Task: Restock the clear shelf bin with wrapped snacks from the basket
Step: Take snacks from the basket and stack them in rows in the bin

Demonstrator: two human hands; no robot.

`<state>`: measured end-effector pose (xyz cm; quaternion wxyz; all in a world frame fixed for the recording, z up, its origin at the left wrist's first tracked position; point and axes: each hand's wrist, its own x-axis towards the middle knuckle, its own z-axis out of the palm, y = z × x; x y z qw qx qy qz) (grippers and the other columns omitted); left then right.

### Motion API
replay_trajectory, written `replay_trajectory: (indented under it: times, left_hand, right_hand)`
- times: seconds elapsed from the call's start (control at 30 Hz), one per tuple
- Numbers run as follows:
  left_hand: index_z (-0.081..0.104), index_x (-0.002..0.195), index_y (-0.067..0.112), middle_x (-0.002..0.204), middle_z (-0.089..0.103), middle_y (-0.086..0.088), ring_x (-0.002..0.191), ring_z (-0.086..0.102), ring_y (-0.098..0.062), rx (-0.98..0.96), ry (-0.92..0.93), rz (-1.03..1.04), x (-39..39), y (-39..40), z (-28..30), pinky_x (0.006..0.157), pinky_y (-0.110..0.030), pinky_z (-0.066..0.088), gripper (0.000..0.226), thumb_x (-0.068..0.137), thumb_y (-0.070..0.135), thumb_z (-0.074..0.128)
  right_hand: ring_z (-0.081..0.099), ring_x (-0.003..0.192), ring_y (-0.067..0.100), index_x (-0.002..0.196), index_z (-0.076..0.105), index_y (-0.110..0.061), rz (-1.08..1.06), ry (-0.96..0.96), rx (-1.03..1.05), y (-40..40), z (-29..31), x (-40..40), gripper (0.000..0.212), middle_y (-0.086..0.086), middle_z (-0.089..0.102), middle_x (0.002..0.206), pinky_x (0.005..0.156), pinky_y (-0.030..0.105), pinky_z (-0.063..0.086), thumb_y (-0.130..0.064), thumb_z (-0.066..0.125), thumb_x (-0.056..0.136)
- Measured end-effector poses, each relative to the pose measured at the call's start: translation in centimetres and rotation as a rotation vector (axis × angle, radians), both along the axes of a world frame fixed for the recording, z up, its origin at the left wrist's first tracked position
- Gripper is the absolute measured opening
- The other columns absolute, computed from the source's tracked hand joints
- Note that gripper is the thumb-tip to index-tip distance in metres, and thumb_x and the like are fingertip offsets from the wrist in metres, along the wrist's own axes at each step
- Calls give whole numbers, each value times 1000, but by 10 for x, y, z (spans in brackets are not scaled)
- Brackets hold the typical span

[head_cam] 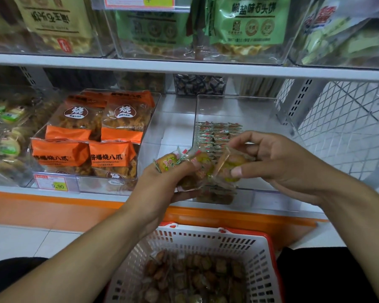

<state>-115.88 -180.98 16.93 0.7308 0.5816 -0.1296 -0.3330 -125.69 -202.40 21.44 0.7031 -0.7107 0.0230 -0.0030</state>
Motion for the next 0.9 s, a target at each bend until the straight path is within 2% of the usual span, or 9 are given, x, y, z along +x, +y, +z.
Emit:
replay_trajectory:
  times: [0.1,0.2,0.33,0.43,0.6,0.7,0.77,0.83,0.9]
  left_hand:
    - [80,90,16,86,76,-12,78,72,-21,86,-87,-193,0,2,4,76,-44,63,19,74,25,84]
    - [81,88,22,83,77,-6,75,73,-19,149,-151,-310,0,3,4,73,-41,62,12,76,24,84]
    - [80,94,28,93,79,-7,83,76,-21,170,-174,-393,-1,3,3,71,-36,62,15,79,29,84]
    - [80,96,28,97,79,-10,87,76,-26,149,-158,-394,-3,0,1,73,-37,62,19,79,29,87]
    - [78,84,22,90,76,-12,83,74,-26,36,-30,-213,-5,-14,5,73,-37,62,23,71,37,90]
    - [79,83,20,92,78,-12,90,76,-27,18,10,-57,-4,-25,0,75,-39,63,14,79,33,81]
    - [74,91,13,97,77,-17,94,76,-29,25,-18,-9,-7,-33,-5,75,-38,63,12,87,24,78]
    - [71,98,8,102,76,-20,94,76,-30,35,-25,-3,-10,-38,-10,75,-39,63,19,87,22,79]
    - [75,98,17,102,77,-15,96,76,-29,56,-37,-30,-12,-42,-16,80,-43,63,17,85,26,82]
  right_hand:
    - [71,94,12,103,76,-24,32,8,-261,2,-2,-1,43,-4,74,106,81,24,57,-5,85,65]
    - [68,94,13,124,67,-28,80,53,-370,1,0,-3,61,-6,66,125,82,31,60,1,85,73]
    - [56,125,-3,144,50,-28,305,172,-415,0,-2,-4,76,-23,55,141,91,15,51,-3,80,80]
    - [53,128,-6,144,48,-26,334,221,-365,0,-3,-4,75,-20,53,143,93,15,49,1,77,81]
    - [65,117,22,130,59,-13,247,160,-316,-11,8,-1,60,7,65,129,99,34,53,-3,79,74]
    - [66,104,21,124,62,-15,47,116,-371,-38,13,10,58,9,64,123,91,28,53,-4,83,71]
    - [67,97,22,120,62,-21,-101,139,-581,-58,5,24,55,7,64,120,80,24,54,-4,86,74]
    - [61,96,22,124,58,-24,-221,227,-967,-73,-12,47,58,4,59,122,76,27,45,-15,86,75]
    - [54,97,21,132,52,-18,-263,321,-1151,-82,-34,72,63,8,49,128,77,24,39,-16,82,77]
